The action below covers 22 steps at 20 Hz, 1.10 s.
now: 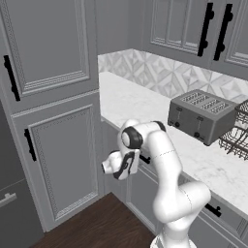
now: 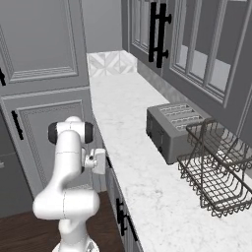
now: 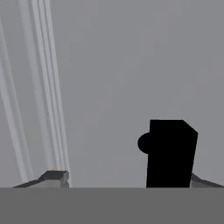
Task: Take a straw from the drawer in front and place it inside the glass cup on the dining counter.
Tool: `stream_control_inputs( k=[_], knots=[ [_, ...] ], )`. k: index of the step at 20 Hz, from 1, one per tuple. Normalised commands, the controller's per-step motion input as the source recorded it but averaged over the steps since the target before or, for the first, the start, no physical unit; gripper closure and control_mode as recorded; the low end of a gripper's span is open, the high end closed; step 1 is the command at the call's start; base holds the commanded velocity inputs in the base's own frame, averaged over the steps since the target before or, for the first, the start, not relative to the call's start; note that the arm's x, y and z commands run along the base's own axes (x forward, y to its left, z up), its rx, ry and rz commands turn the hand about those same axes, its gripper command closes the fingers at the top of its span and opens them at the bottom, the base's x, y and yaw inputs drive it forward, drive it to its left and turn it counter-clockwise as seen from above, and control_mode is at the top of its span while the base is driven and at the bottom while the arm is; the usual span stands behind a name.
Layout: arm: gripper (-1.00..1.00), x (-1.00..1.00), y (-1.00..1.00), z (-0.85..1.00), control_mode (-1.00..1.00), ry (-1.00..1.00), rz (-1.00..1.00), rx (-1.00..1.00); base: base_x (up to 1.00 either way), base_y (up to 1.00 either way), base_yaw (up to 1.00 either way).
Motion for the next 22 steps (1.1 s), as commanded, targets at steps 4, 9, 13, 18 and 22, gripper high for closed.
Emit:
stream_control_inputs(
  k=[4, 9, 13, 18, 22],
  knots=[
    [1.0, -0.33, 0.0, -0.03, -1.0, -0.06, 0.0, -0.03, 0.0, 0.0, 0.0],
    [1.0, -0.53, 0.21, 0.0, -1.0, -0.01, 0.0, 0.0, 0.0, 0.0, 0.0],
    [1.0, -0.61, 0.6, 0.0, -1.0, 0.0, 0.0, 0.0, 0.0, 0.0, 0.0],
    [1.0, -0.88, 0.77, 0.02, -1.0, 0.0, 0.0, 0.02, 0.0, 0.0, 0.0],
    [1.0, -0.94, 0.94, 0.09, -1.0, 0.0, 0.0, 0.01, 0.0, 0.0, 0.0]
  ],
)
